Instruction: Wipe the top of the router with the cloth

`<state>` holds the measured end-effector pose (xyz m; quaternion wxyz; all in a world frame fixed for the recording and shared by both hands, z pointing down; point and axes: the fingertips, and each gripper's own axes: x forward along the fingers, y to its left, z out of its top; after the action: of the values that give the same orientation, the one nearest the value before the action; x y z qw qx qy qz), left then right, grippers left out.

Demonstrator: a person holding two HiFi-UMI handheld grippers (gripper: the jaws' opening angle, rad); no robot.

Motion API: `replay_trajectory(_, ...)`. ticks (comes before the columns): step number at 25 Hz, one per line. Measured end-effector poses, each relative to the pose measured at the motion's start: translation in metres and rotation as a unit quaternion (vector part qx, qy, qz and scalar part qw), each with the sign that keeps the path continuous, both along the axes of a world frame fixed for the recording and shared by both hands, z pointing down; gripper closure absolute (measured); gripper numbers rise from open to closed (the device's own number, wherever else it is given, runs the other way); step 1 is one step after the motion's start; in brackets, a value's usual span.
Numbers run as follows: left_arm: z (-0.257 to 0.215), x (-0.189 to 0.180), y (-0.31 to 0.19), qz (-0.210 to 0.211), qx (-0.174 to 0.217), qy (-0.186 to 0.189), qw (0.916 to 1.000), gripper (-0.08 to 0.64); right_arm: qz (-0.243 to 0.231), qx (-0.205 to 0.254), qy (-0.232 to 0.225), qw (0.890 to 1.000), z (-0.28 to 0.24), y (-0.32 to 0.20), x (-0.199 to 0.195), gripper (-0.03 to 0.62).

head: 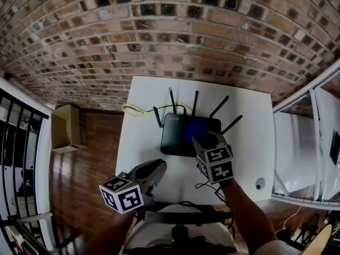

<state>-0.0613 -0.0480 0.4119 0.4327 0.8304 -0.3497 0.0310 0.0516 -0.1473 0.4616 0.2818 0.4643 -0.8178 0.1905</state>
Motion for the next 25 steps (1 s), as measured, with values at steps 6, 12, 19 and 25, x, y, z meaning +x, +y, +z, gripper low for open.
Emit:
replay_trajectory(6,0.002,-0.013,-0.004,-0.011,-0.004,-0.005,0.9999,0.486,-0.034,-0.026,0.019,0.999,0.028,-0.036,-0.05,0.445)
replay_trajectory(12,0.006,-0.023,-0.002,-0.02,-0.012,-0.007,0.9997,0.488,-0.046,-0.07,0.022,0.996,0.056,-0.07,-0.099,0.445)
replay_trajectory(19,0.011,-0.04,0.0,-0.028,-0.02,-0.007,0.9994,0.488,-0.023,-0.123,0.022,0.992,0.087,-0.076,-0.098,0.445)
replay_trajectory(25,0.012,-0.031,-0.005,-0.018,-0.017,-0.002,0.9997,0.488,0.028,-0.124,0.025,0.992,0.086,-0.075,-0.052,0.445)
